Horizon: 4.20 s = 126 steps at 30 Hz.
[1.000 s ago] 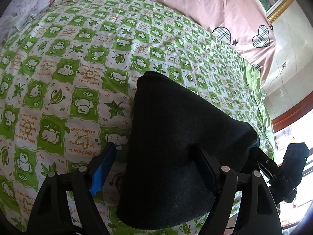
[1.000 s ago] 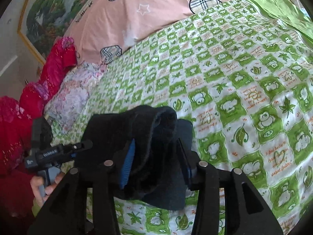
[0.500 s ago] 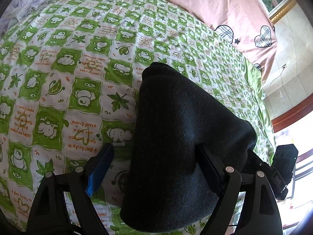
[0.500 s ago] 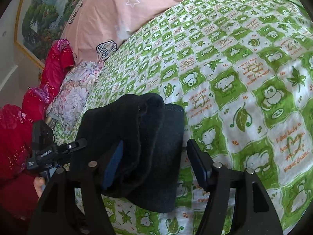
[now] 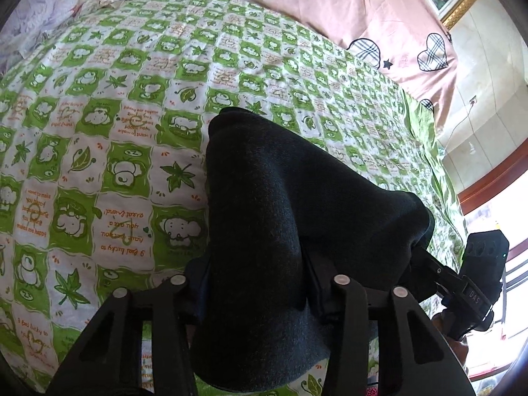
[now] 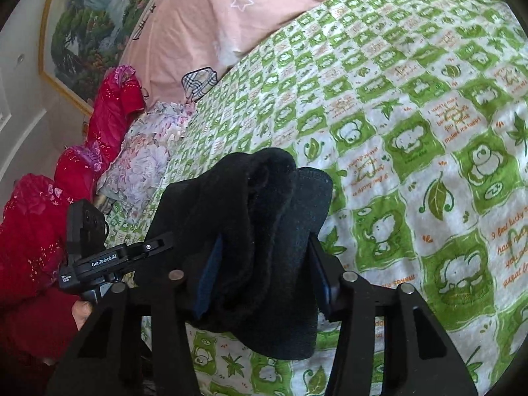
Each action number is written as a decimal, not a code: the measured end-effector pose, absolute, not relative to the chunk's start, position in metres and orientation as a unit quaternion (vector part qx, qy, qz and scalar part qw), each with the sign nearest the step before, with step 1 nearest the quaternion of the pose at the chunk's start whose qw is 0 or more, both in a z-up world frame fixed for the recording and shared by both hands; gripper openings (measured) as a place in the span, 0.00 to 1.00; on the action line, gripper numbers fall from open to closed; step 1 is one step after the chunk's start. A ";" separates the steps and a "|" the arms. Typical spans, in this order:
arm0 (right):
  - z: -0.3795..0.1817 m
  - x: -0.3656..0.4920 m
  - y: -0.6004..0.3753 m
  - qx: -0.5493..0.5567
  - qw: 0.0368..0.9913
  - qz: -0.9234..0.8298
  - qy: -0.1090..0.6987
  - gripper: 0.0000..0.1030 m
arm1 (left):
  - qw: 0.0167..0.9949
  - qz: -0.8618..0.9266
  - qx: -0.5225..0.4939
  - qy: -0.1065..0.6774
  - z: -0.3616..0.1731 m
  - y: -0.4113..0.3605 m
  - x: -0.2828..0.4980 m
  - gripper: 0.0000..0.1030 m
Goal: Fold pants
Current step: 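Press the folded end down onto the bundle with both grippers closed, then open both grippers and pull them back from the folded pants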
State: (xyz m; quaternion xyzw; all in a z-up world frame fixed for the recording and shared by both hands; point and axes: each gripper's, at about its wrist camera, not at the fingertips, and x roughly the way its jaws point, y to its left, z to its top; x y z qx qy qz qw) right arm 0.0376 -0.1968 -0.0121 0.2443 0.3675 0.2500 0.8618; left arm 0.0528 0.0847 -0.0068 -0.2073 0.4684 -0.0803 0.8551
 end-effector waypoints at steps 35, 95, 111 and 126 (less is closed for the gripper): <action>0.022 0.173 -0.082 0.126 0.876 0.289 0.365 0.45 | 0.894 0.032 -0.187 0.405 0.025 0.176 0.101 0.38; 0.023 0.113 -0.069 0.065 0.903 0.260 0.335 0.80 | 0.889 0.051 -0.192 0.412 0.008 0.172 0.049 0.78; 0.022 0.077 -0.060 0.012 0.909 0.277 0.311 0.94 | 0.909 0.073 -0.138 0.386 0.025 0.145 0.015 0.79; 0.018 0.056 -0.059 -0.013 0.919 0.273 0.286 0.99 | 0.930 0.127 -0.076 0.338 0.043 0.122 -0.020 0.82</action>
